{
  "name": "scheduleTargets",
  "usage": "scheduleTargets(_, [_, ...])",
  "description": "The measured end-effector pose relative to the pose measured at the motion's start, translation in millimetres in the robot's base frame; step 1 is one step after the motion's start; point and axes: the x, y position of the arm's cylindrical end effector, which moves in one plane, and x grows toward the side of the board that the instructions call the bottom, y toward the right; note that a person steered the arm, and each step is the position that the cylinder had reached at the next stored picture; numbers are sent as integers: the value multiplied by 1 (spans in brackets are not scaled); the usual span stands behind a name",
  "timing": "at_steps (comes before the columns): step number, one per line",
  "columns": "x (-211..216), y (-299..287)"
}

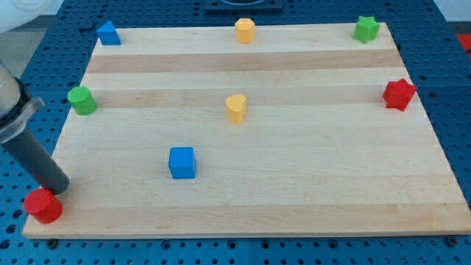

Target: Push blue cube towards bottom center

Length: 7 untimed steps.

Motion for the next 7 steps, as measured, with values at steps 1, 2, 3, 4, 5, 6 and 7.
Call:
scheduleTargets(1, [-4,7])
scheduleTargets(2, [-20,33])
scheduleTargets(3, [-21,51])
scheduleTargets(4, [-28,76])
scheduleTargets(5, [-39,81])
scheduleTargets(6, [-39,81])
scheduleTargets(7, [-58,81])
